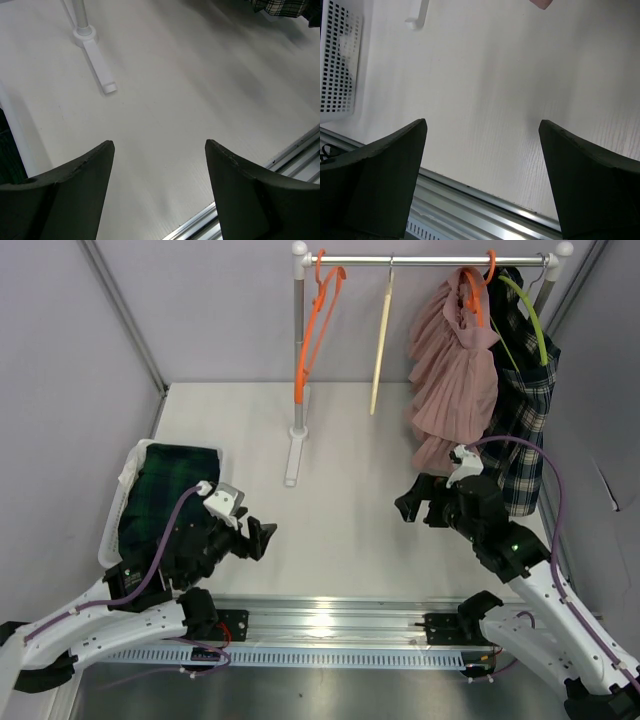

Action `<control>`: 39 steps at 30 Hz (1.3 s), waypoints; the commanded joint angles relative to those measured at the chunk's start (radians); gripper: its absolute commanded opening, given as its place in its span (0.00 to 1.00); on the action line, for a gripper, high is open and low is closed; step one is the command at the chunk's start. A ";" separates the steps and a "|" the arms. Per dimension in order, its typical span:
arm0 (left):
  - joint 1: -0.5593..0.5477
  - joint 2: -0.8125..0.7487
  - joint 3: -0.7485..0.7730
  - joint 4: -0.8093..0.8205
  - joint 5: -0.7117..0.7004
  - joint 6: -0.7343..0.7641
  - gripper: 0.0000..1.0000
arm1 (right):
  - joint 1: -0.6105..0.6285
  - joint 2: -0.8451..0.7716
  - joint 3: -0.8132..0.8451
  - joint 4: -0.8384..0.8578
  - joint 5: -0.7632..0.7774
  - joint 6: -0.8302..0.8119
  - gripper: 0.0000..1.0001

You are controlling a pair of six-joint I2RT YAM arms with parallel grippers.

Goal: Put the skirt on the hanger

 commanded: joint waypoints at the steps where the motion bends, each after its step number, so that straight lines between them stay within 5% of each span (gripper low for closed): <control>1: 0.006 0.003 -0.007 0.021 -0.004 -0.014 0.79 | 0.003 -0.027 0.018 0.005 0.018 -0.022 0.99; 12: 0.087 0.183 0.217 -0.129 -0.200 -0.071 0.83 | 0.005 -0.010 0.042 -0.037 -0.028 -0.042 0.99; 18: 0.555 0.378 0.303 -0.107 0.099 -0.052 0.77 | 0.006 0.022 0.048 -0.018 -0.123 -0.053 0.99; 26: 0.932 0.524 0.179 0.025 0.127 -0.097 0.81 | 0.008 0.022 0.042 -0.017 -0.169 -0.045 0.99; 39: 1.025 0.827 0.159 0.079 0.072 -0.153 0.75 | 0.008 0.010 0.001 0.006 -0.202 -0.036 0.99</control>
